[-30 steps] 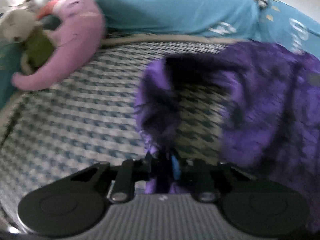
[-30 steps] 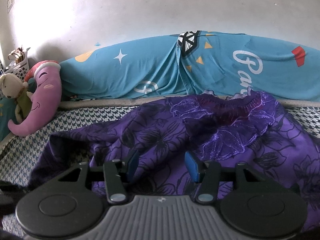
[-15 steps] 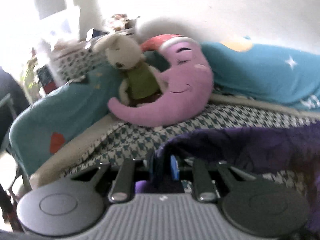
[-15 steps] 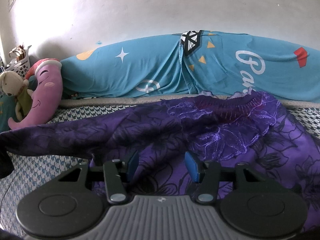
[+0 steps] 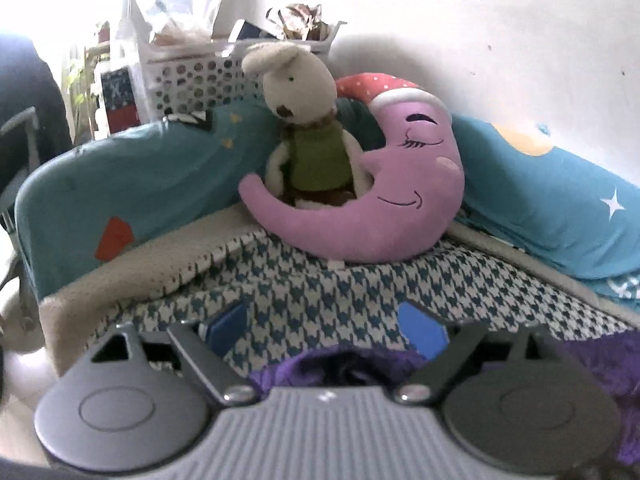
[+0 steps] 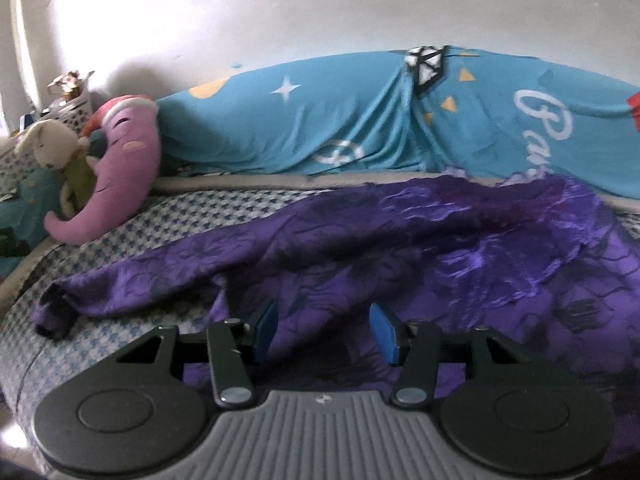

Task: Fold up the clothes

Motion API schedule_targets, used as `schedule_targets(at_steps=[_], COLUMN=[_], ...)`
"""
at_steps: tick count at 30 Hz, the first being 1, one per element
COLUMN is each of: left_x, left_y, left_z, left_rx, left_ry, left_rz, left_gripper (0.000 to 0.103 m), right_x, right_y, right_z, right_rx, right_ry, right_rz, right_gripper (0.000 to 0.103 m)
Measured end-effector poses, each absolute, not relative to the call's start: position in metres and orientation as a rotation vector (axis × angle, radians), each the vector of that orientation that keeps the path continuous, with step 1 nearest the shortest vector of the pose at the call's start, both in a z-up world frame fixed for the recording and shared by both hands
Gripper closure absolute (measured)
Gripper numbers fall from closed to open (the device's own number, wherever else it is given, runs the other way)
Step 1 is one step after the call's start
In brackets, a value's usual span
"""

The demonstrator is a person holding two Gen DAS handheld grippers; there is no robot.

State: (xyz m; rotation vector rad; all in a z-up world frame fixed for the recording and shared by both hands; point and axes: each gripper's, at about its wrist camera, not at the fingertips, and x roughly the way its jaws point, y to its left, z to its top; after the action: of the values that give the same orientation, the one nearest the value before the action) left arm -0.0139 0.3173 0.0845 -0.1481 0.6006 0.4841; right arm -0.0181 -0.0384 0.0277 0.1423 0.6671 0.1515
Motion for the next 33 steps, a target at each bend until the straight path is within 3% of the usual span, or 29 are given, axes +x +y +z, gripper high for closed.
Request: schedule_targets(at_steps=[12, 25, 33], left_x=[-0.008, -0.022, -0.009], left_y=[0.368, 0.404, 0.404], left_z=[0.051, 0.028, 0.012], left_rx=[-0.396, -0.779, -0.756], left_ry=[0.802, 0.889, 0.925], left_rz=[0.444, 0.254, 0.291], left_gripper=[0.015, 0.008, 0.007], right_x=[-0.028, -0.044, -0.051], right_y=[0.01, 0.071, 0.097], right_z=[0.031, 0.014, -0.004], right_rx=[0.101, 0.037, -0.034], right_ry=[0.654, 0.668, 0.702], right_rz=[0.397, 0.627, 0.685], right_gripper=[0.052, 0.051, 0.038])
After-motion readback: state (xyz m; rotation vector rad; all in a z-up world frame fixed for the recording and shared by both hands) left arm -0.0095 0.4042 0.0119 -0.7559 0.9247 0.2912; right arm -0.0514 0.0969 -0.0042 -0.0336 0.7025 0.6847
